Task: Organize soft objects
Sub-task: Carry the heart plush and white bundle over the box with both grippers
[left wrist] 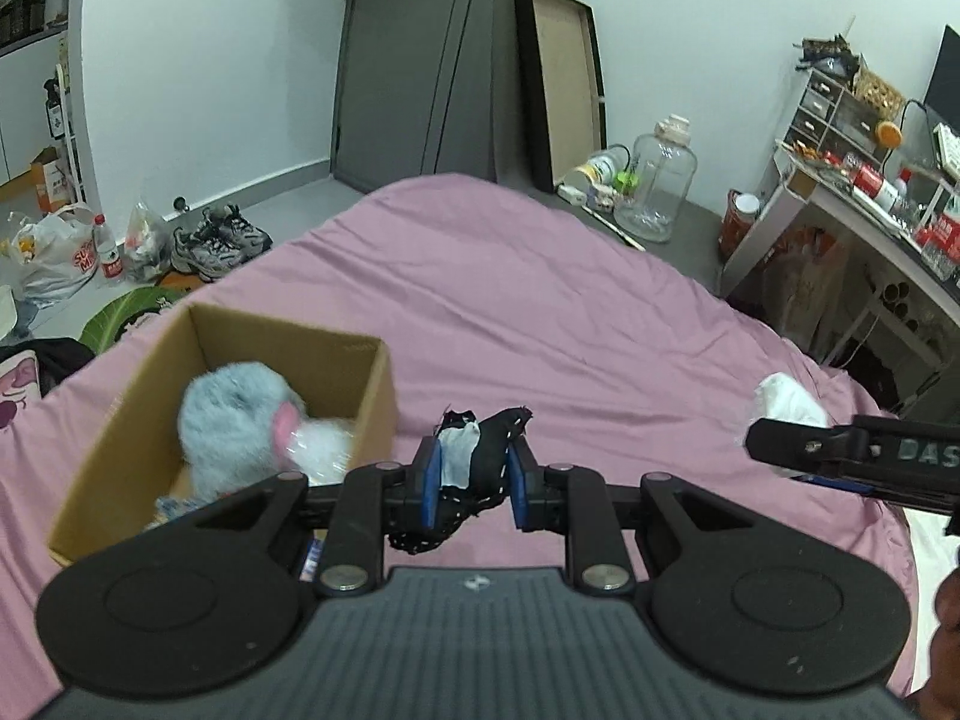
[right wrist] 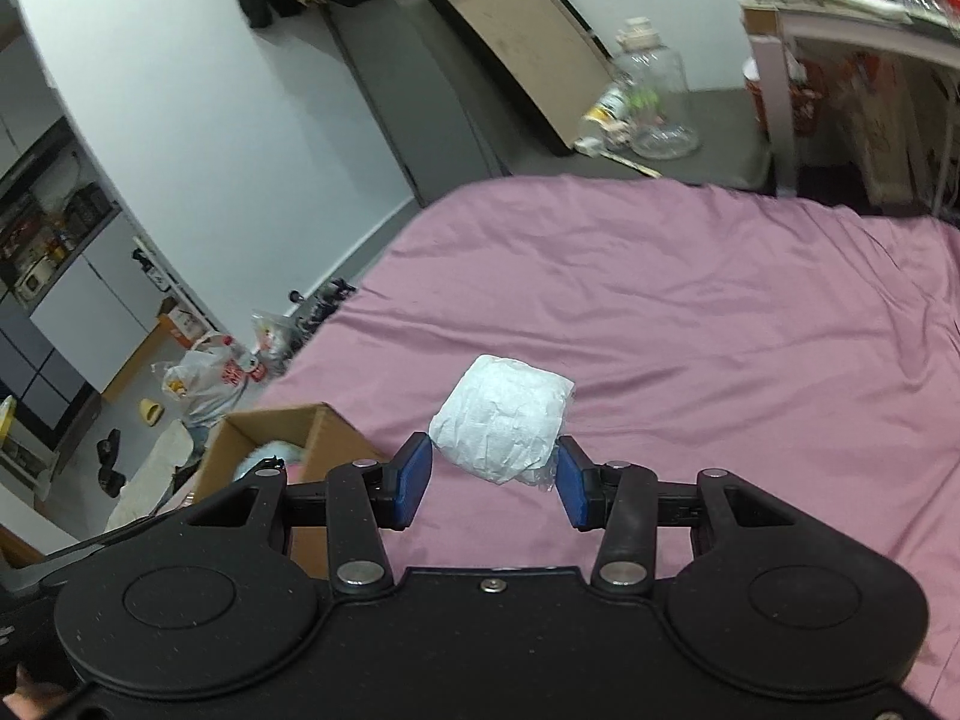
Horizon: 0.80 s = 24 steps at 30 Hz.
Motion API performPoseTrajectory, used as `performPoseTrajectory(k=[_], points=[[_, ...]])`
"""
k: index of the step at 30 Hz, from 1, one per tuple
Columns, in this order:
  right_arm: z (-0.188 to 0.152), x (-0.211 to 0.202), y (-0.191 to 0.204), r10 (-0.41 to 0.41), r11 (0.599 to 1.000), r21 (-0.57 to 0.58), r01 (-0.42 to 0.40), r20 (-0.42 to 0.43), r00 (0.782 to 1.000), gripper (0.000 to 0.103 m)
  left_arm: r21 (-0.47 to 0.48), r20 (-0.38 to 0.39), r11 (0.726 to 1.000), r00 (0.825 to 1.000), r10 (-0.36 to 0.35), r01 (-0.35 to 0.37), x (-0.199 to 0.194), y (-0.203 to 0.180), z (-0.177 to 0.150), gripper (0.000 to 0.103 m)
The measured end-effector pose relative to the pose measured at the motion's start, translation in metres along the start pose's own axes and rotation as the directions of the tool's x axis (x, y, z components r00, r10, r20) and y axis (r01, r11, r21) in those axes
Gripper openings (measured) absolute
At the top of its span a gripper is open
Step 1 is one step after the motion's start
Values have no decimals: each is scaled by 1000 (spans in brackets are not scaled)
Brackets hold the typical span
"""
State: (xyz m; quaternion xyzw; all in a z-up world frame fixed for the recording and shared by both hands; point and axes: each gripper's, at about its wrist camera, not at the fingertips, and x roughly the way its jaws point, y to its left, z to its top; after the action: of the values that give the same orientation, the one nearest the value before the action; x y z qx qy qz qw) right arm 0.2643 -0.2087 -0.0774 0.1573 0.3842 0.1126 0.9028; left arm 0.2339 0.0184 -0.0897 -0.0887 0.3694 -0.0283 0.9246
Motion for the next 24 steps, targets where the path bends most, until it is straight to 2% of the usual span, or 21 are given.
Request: performPoseTrajectory(k=[8,13,24], points=[[-3,-5,45,9,998,-57,-8,26,1000,44,-78,14,997,1000,10,-9,-12,50,10,22],[-8,-5,74,18,996,-92,-16,24,1000,44,-61,22,998,999,34,-32,-16,77,15,22],[-24,16,130,43,989,-139,-43,-5,999,44,-182,-30,983,999,-18,12,1,137,12,22]])
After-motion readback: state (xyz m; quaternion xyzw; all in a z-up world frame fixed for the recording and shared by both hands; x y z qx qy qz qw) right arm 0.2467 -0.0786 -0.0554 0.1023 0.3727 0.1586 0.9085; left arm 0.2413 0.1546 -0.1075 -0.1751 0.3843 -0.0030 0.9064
